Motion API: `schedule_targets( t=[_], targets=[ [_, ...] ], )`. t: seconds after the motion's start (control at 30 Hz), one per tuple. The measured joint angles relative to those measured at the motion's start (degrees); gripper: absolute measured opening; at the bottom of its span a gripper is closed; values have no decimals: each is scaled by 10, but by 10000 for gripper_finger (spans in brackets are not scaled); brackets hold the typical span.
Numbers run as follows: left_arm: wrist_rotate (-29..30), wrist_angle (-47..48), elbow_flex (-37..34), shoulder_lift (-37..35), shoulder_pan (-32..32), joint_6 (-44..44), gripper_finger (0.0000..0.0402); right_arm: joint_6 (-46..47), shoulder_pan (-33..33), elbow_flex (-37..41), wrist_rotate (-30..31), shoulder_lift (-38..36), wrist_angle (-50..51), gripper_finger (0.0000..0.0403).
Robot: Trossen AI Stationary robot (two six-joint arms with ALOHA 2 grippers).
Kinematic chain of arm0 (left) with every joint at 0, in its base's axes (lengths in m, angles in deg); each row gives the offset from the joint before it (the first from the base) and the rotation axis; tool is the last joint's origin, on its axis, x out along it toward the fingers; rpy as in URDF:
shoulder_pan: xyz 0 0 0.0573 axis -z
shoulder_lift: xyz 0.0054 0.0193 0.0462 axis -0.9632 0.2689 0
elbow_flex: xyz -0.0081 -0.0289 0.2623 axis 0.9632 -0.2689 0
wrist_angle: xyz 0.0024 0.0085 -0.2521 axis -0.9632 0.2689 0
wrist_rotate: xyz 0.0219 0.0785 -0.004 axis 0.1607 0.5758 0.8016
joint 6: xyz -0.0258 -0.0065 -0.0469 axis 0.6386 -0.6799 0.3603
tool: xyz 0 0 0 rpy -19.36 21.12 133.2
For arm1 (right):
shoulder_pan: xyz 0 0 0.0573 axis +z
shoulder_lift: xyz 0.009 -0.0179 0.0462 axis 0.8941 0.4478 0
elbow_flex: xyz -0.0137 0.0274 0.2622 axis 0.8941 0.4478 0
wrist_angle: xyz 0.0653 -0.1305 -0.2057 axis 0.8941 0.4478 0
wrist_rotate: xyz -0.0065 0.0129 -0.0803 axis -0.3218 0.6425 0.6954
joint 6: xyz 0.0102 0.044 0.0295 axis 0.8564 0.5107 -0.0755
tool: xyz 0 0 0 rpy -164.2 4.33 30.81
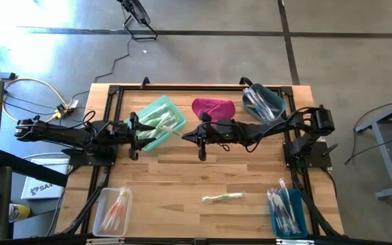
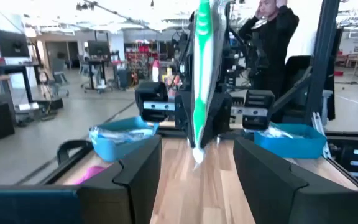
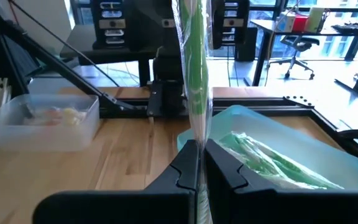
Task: Pick & Place Toothbrushes
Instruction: Put the green toothbrush to the green bin
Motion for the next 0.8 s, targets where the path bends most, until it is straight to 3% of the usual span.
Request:
schedule_targets(
  t=[0.8],
  targets=[
    [-28,-230,0,176,0,-34,196,1,0,0,-2,0,-5,4]
  ],
)
